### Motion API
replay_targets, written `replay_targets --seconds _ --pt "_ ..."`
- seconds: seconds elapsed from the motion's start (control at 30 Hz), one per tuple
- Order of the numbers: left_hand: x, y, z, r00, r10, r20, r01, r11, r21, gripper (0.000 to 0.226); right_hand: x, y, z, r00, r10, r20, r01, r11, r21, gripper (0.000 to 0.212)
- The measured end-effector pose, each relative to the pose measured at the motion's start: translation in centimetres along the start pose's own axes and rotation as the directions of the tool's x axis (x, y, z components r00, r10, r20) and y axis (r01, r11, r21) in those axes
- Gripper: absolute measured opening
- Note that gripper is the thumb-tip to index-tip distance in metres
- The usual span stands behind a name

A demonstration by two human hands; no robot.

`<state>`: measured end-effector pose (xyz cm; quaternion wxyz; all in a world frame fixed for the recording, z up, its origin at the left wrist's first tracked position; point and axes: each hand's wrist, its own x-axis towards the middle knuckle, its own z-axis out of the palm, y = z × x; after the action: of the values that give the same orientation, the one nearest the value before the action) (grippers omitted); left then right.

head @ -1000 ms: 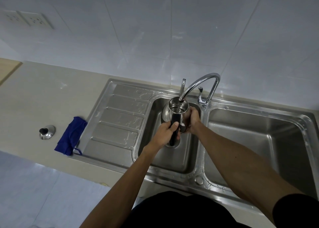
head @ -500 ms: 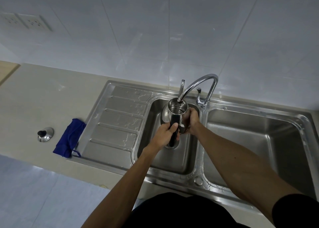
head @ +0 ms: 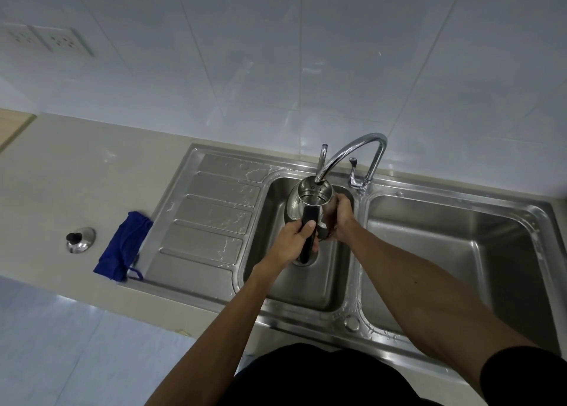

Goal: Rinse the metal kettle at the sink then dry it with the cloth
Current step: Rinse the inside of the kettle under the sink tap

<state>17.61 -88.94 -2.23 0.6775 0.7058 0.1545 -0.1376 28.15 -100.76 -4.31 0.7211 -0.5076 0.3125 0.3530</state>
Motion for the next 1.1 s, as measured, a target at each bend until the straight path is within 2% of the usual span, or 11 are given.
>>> replay_targets --seconds 0.33,0.43,0.57,0.67,0.8,1.0,1.1 --pt "0.1 -0.4 0.0 1.000 0.003 -0.011 -0.003 1.000 -0.024 0.029 0.2 0.2 0.1 1.000 0.011 -0.015 -0.011 1.000 0.011 0.059" --pt "0.1 -0.9 0.3 0.999 0.003 -0.048 -0.003 1.000 -0.002 0.031 0.3 0.1 0.1 1.000 -0.005 -0.021 0.005 1.000 0.011 0.062" --pt "0.2 -1.7 1.2 0.987 0.041 -0.152 -0.045 0.999 -0.024 0.033 0.1 0.3 0.2 1.000 0.004 -0.022 -0.003 0.999 0.034 0.053" --pt "0.2 -2.2 2.4 0.942 0.112 -0.315 -0.125 0.992 -0.020 0.042 0.2 0.5 0.1 1.000 0.015 -0.019 -0.014 0.999 0.032 0.052" --pt "0.9 -2.5 3.6 0.801 0.233 -0.552 -0.200 0.972 0.120 0.053 0.5 0.8 -0.7 1.000 -0.006 -0.024 0.006 1.000 0.016 0.046" --pt "2.2 -3.1 4.1 0.736 0.296 -0.608 -0.225 0.955 0.192 0.053 0.9 -0.6 -2.5 0.999 -0.033 0.015 0.035 0.983 -0.182 0.051" --pt "2.3 -2.8 4.3 0.712 0.296 -0.636 -0.211 0.955 0.209 0.053 0.6 -1.7 -2.7 0.998 -0.070 0.009 0.069 0.946 -0.316 0.043"
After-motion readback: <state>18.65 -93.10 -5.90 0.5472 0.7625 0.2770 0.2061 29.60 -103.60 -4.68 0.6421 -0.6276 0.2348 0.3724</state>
